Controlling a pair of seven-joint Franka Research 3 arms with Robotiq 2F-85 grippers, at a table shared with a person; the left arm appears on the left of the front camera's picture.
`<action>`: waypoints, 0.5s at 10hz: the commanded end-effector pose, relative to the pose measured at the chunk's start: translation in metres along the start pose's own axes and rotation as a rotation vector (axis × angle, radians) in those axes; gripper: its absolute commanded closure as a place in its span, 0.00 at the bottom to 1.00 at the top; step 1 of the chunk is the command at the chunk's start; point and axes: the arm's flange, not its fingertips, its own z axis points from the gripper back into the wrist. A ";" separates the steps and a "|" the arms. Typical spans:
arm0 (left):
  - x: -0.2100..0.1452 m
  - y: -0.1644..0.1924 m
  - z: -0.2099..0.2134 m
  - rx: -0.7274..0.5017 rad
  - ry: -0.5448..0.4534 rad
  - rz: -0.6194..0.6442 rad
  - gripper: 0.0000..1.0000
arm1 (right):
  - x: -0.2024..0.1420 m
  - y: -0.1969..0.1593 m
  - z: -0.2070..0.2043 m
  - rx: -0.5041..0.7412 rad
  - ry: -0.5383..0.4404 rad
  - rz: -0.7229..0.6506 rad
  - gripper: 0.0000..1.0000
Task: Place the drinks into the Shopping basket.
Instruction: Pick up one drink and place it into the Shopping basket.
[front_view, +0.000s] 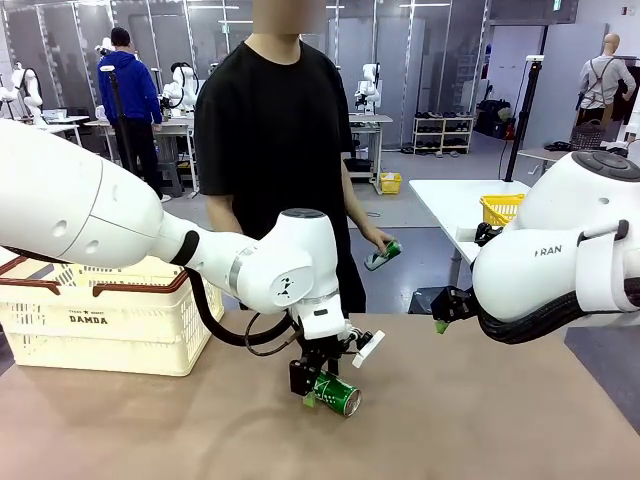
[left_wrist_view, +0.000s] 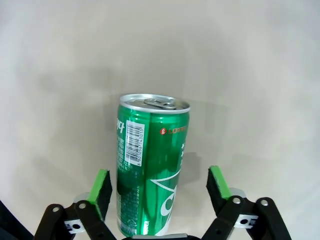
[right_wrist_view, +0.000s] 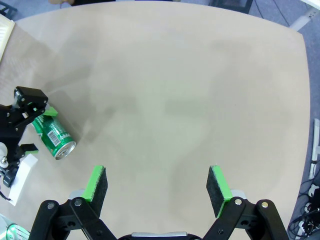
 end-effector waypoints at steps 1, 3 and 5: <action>0.001 0.007 -0.002 -0.012 0.025 -0.009 0.20 | 0.000 -0.001 -0.001 0.003 0.002 -0.003 0.00; -0.001 0.007 -0.003 -0.008 -0.002 -0.011 0.40 | 0.000 -0.001 -0.001 0.003 0.002 -0.003 0.00; 0.001 0.007 0.001 -0.023 -0.008 -0.010 0.60 | 0.000 -0.001 -0.001 0.003 0.002 -0.003 0.00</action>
